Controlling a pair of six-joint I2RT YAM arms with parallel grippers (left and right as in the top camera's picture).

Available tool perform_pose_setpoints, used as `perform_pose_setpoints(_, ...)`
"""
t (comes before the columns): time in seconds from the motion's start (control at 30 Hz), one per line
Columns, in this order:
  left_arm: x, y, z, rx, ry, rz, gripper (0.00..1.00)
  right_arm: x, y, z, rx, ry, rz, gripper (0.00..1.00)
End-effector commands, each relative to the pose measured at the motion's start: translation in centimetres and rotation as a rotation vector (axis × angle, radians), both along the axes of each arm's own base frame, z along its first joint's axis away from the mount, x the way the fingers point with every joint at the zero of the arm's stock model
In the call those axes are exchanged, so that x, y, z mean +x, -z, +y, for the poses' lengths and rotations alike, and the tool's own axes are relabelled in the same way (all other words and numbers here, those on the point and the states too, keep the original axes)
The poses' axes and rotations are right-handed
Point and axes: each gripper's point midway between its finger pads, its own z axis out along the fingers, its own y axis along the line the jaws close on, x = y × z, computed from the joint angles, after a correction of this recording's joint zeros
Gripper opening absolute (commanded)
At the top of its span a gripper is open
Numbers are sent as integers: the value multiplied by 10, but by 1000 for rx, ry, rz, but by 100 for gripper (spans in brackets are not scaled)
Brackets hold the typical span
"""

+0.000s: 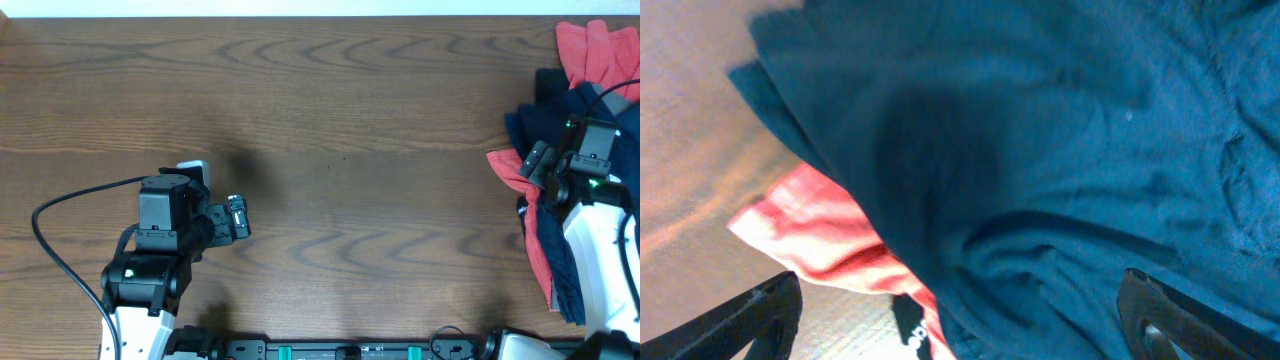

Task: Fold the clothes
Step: 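Reach the right gripper into the clothes pile and grasp the navy shorts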

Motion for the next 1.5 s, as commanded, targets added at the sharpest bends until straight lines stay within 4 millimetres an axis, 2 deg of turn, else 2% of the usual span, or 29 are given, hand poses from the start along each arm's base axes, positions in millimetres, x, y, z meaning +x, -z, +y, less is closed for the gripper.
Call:
perform_pose_setpoints(0.0,2,-3,0,-14,-11,-5,98,-3,15,-11,-24,28,67,99)
perform_pose_setpoints(0.27,2,-3,0,-14,-11,-5,98,-3,42,-17,-14,94,120,99)
perform_pose_setpoints(0.43,2,-3,0,-14,-12,-5,98,-5,57,-17,-6,93,164,95)
perform_pose_setpoints(0.5,2,-3,0,-14,-12,-5,98,-6,61,-16,-3,93,179,83)
perform_pose_setpoints(0.53,2,-3,0,-14,-12,-5,98,-6,62,-16,-2,93,181,74)
perform_pose_setpoints(0.6,2,-3,0,-14,-12,-5,98,-6,62,-16,-3,93,180,43)
perform_pose_setpoints(0.67,2,-3,0,-14,-12,-5,98,-5,60,-17,-4,93,174,2)
perform_pose_setpoints(0.8,2,-3,0,-14,-12,-5,98,-1,49,-17,-12,88,143,1)
perform_pose_setpoints(0.87,2,-3,0,-14,-12,-6,98,5,32,-17,-29,68,107,1)
perform_pose_setpoints(0.93,2,-3,0,-14,-12,-7,98,17,5,-13,-50,4,48,1)
perform_pose_setpoints(1.03,3,-4,0,-14,-12,-14,98,39,-41,11,-32,-152,-67,1)
perform_pose_setpoints(1.1,4,-5,0,-15,-12,-17,98,46,-64,37,14,-257,-127,1)
perform_pose_setpoints(1.17,4,-5,0,-15,-12,-18,98,46,-79,66,62,-351,-158,1)
perform_pose_setpoints(1.27,4,-5,0,-15,-12,-20,98,37,-79,110,140,-482,-137,1)
perform_pose_setpoints(1.37,4,-5,0,-15,-12,-20,98,23,-63,157,213,-610,-49,1)
perform_pose_setpoints(1.47,4,-5,0,-15,-12,-19,98,11,-49,193,244,-694,27,1)
